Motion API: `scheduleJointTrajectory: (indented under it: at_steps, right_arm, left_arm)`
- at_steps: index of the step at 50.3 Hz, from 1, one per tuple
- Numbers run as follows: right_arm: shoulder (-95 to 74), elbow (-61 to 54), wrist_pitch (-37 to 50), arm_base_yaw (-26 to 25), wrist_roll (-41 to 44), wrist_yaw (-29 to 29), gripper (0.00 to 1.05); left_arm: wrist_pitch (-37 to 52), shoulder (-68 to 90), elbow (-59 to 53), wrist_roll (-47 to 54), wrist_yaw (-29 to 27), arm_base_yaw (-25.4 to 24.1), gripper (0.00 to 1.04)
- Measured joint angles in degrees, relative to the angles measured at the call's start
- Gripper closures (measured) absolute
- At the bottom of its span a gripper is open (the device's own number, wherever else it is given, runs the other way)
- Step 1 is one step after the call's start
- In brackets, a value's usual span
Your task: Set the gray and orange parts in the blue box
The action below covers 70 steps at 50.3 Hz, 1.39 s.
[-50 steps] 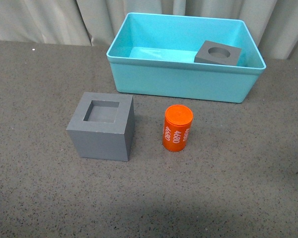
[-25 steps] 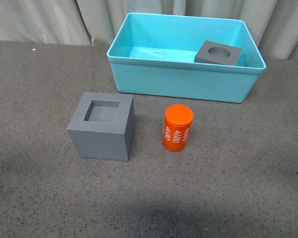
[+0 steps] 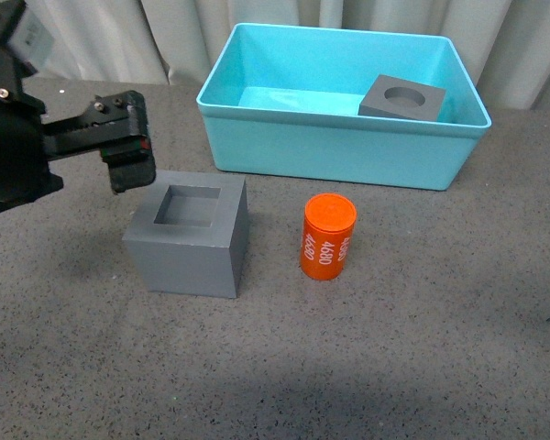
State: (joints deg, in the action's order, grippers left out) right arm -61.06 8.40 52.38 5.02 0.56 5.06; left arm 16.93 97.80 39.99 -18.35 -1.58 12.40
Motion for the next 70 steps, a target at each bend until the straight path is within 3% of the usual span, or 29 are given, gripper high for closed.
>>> scheduleJointTrajectory:
  at_steps: [16,28,41,56,70]
  right_arm:
    - [0.0,0.0,0.0,0.0,0.0,0.0,0.1]
    - [0.0,0.0,0.0,0.0,0.0,0.0,0.1]
    - [0.0,0.0,0.0,0.0,0.0,0.0,0.1]
    - [0.0,0.0,0.0,0.0,0.0,0.0,0.1]
    - [0.0,0.0,0.0,0.0,0.0,0.0,0.1]
  left_arm:
    - [0.8,8.6,4.2,1.2,0.0,0.7,0.07]
    - [-0.9,9.1,5.9,2.6,0.4,1.7,0.52]
    - [-1.6,9.1,6.3,4.2,-0.5,3.2,0.85]
    - [-1.2,1.6,7.2,5.8,-2.5,4.4,0.88]
    - [1.7,2.4,22.0,5.9,-3.0,4.9,0.88]
